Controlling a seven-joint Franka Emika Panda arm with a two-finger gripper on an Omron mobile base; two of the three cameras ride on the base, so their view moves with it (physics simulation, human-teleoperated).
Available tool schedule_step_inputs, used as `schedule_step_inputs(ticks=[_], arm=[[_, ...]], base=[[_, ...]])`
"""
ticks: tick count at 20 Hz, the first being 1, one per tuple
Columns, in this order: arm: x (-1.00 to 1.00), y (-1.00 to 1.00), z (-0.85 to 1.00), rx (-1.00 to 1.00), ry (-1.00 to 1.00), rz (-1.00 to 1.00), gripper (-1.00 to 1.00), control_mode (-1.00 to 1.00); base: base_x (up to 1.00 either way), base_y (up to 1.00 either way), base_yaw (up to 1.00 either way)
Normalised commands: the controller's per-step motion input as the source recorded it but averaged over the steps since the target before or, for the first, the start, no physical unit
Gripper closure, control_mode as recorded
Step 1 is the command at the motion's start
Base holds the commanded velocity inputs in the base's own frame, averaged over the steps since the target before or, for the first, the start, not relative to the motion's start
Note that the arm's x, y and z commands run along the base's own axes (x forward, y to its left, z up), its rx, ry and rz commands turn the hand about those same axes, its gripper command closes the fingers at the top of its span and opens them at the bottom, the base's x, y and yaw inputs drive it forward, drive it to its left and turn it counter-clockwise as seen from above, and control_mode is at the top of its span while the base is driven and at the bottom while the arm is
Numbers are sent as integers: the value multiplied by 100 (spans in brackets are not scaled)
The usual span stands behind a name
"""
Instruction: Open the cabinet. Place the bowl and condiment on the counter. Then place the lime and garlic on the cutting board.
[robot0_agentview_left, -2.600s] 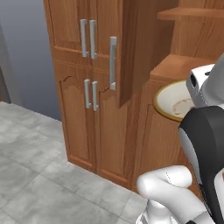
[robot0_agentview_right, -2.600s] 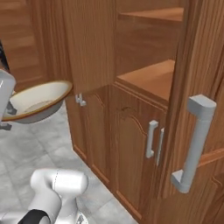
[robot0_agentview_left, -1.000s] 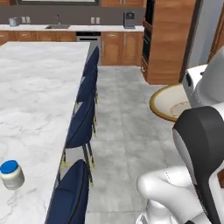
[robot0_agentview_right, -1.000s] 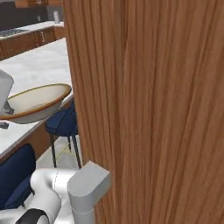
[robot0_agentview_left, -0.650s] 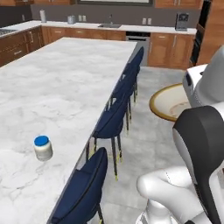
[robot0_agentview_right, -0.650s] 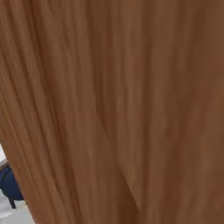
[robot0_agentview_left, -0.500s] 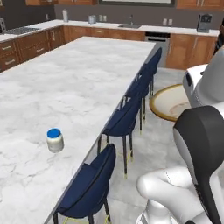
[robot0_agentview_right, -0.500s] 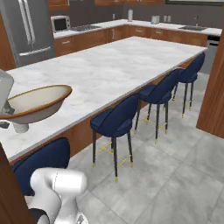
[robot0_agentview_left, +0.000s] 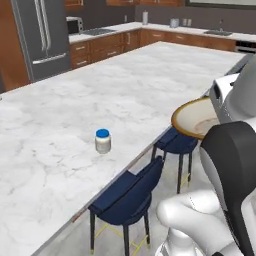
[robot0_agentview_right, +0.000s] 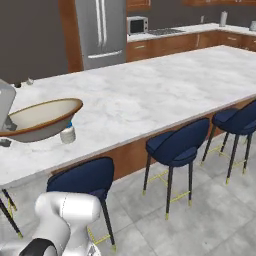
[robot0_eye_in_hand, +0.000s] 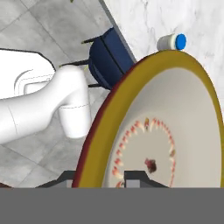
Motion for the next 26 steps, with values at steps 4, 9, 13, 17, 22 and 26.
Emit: schedule_step_inputs(ticks=[4,9,13,17,22,26], arm=[[0,0,0,0,0,0,100,100],[0,0,0,0,0,0,100,100],[0,0,0,0,0,0,100,100],[0,0,0,0,0,0,100,100],[0,0,0,0,0,0,100,100],[0,0,0,0,0,0,100,100]], base=[[-43,0,51],[-38,0,49],[-14,27,36],[0,40,31],[-2,47,29],[0,41,21]])
